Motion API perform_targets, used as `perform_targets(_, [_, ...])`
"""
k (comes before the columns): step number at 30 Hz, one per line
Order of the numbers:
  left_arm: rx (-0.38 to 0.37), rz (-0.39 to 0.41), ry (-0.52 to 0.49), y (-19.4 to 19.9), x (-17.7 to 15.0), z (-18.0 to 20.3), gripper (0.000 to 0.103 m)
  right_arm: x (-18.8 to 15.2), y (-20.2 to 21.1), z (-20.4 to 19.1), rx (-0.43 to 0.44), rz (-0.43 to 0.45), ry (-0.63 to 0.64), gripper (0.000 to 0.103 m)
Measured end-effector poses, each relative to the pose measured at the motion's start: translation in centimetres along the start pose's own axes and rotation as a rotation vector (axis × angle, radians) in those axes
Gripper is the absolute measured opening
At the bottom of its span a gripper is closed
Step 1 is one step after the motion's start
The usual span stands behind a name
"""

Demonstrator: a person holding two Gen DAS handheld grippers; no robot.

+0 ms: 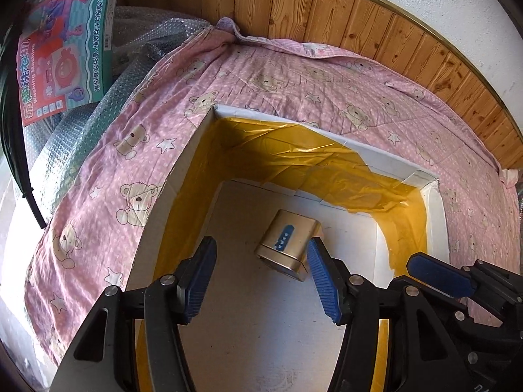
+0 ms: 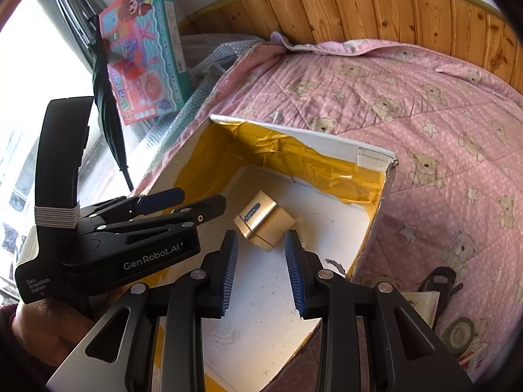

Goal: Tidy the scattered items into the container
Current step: 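Open the left tool to drop the gold box while the right tool releases the tube, then withdraw both tools from the container back toward the scattered items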

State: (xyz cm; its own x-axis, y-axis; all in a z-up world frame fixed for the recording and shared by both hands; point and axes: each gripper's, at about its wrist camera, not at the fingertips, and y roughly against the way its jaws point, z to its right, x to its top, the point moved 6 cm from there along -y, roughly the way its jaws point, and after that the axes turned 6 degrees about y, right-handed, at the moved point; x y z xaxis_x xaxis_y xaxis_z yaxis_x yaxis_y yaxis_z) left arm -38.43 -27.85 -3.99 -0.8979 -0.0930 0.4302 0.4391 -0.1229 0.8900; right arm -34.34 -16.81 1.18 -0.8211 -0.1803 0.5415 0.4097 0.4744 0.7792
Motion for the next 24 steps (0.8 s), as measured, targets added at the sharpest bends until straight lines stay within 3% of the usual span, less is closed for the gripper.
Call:
perform_targets(11, [0.021, 0.1, -0.079, 6.5, -3.4, 2.0, 0.059, -3.5, 4.9, -2.3, 0.065, 0.082, 0.006, 0.032])
perform_targets(24, [0.005, 0.137, -0.124, 11.2, -8.9, 4.3, 0.059, -9.1, 10.0, -3.8, 0.111, 0.16, 0.013, 0.033])
